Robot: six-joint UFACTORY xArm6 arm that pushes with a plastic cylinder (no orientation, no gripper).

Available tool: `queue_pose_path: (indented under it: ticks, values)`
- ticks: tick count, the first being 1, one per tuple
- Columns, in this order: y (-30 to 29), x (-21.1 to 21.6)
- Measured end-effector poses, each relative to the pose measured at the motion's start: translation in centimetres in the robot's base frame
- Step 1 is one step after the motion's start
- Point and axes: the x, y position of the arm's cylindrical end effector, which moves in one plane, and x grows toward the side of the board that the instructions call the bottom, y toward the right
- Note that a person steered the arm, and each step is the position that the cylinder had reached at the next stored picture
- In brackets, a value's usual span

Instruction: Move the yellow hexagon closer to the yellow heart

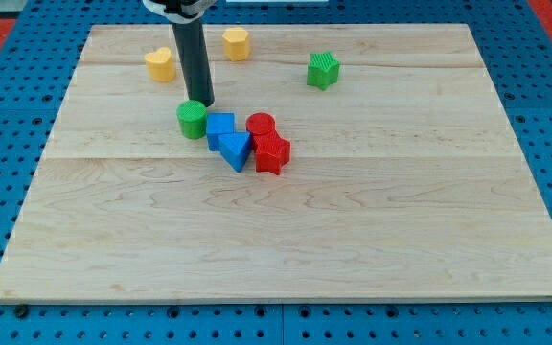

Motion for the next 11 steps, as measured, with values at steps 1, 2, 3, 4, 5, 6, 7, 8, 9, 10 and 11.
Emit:
queue_pose_path:
  ticks: [1,2,3,4,5,6,7,8,9,10,11]
  values:
    - [-0.4,-0.8]
    - [4.2,-2.7]
    - [11.2,-9.3]
    - [11.0,-15.6]
    - [7.2,-14.4]
    - [1.2,-9.3]
    - [-0.7,-10.1]
    - [-2.4,-11.3]
    - [-3.7,-6.9]
    - [-3.7,-2.3]
    - [-1.0,-4.8]
